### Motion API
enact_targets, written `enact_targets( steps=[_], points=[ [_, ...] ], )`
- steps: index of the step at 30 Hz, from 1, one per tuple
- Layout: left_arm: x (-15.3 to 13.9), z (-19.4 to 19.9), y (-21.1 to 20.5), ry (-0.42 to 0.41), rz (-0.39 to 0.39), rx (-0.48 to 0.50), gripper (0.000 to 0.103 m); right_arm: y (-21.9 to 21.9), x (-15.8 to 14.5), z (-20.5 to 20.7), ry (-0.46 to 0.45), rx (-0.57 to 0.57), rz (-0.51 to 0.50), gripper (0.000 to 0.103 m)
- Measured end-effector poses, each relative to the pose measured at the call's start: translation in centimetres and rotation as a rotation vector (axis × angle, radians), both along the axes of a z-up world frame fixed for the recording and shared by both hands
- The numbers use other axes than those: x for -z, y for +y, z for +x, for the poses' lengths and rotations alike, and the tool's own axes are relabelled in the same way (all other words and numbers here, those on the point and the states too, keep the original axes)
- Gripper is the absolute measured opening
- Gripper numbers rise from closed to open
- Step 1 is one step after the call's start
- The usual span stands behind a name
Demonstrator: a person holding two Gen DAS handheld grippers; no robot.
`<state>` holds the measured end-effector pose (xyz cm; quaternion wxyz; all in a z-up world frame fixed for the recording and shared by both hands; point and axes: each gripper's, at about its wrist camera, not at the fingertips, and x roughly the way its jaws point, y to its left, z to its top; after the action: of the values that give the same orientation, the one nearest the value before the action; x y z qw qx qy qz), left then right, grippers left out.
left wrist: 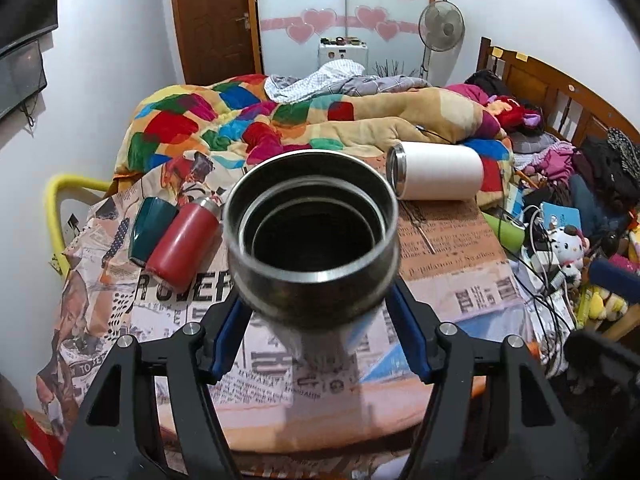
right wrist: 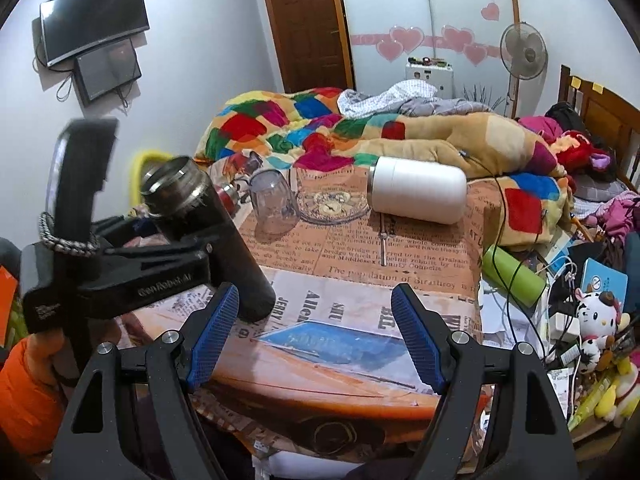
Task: Flip cup upright
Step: 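Lower the upright black bottle onto the newspaper and open the left gripper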
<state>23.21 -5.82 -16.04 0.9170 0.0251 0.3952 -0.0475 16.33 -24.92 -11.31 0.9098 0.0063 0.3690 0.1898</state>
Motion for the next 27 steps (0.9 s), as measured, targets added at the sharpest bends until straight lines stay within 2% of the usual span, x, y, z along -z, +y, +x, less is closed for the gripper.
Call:
enact_targets(
  steps=[3,6,9,15,18,20,23,27],
  points=[
    [-1.1,-2.0,0.2,-0.006,-0.033,0.015,0.067,-0.1,-1.9,-1.3,-0.044,0.002,0.019,0.076],
    [-3.1,-5.0,0.8,-0.059,-0.070,0.004,0.069,-0.2,-3.8,-2.8,-0.100,0.009,0.046,0.076],
    [-6.4,-8.7,2.0,-0.167,-0.100,-0.029,0.069,-0.1,-6.2,-4.7,-0.176,0.014,0.064,0.076],
    [-12.6,-15.8,3.4,-0.399,-0.108,-0.070,0.072,0.1,-10.5,-9.1,-0.357,0.035,0.110,0.076],
    [-14.7,-19.0,3.5,-0.495,-0.102,-0.079,0.073,0.2,-11.7,-10.7,-0.426,0.046,0.122,0.085],
    [-15.4,-20.6,3.3,-0.545,-0.091,-0.081,0.076,0.5,-12.3,-11.7,-0.470,0.051,0.121,0.085],
    [-15.9,-22.6,3.0,-0.590,-0.078,-0.084,0.085,1.0,-12.7,-12.7,-0.506,0.052,0.110,0.086],
    [-15.7,-24.0,2.9,-0.604,-0.079,-0.096,0.094,1.3,-12.5,-13.0,-0.523,0.064,0.102,0.091]
  ],
)
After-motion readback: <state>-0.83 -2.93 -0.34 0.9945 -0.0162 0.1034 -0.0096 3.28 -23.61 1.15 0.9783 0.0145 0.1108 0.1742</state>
